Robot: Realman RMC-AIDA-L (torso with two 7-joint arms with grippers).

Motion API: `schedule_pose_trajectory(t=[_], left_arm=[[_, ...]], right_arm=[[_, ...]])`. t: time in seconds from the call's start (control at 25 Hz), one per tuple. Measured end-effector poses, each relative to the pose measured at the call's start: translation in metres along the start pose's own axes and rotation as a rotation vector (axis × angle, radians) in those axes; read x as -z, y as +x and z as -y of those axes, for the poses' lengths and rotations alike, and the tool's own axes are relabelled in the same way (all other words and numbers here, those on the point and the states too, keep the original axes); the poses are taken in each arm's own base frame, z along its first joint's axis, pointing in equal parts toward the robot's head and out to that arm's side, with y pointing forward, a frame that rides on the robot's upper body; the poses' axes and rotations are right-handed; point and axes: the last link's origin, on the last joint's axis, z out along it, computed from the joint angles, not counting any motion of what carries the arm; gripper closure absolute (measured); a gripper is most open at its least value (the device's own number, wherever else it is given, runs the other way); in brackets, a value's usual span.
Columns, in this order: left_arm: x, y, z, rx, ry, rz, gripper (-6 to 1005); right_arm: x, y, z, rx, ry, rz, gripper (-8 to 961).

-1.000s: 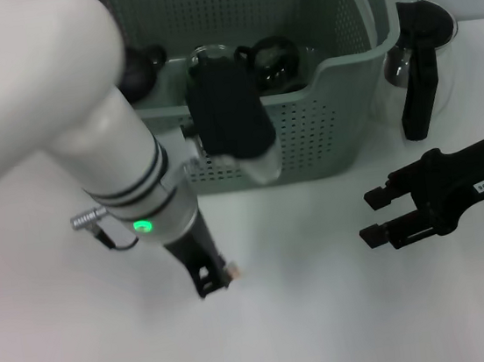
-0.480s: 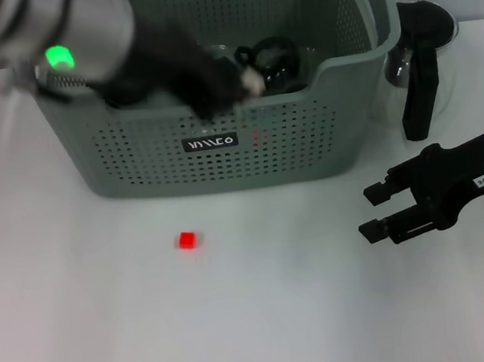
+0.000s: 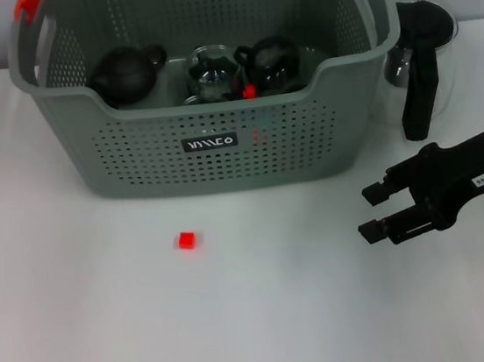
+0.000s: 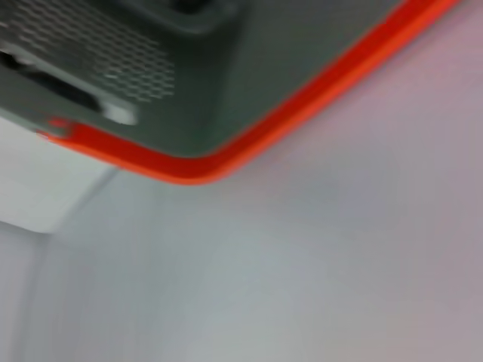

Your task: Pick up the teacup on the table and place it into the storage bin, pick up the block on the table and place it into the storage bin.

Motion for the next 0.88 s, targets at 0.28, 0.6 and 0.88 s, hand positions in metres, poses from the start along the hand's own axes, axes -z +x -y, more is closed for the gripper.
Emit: schedule_pose_trajectory(t=[0.28, 0.6, 0.88], left_arm=[[-0.003, -0.005, 0.028, 0.126, 0.075, -0.07, 805], [0.029, 0.0, 0.0, 0.068, 0.029, -0.099, 614], [0.058, -0.017, -0.077, -0.136, -0.134, -0.042, 303]], right_arm=[[0.001, 0.001, 0.0, 0.001, -0.003, -0.004, 294], [0.001, 0.005, 0.0, 0.001, 0.003, -0.005, 295], [0.002, 0.006, 0.001, -0.013, 0.007, -0.001, 294]])
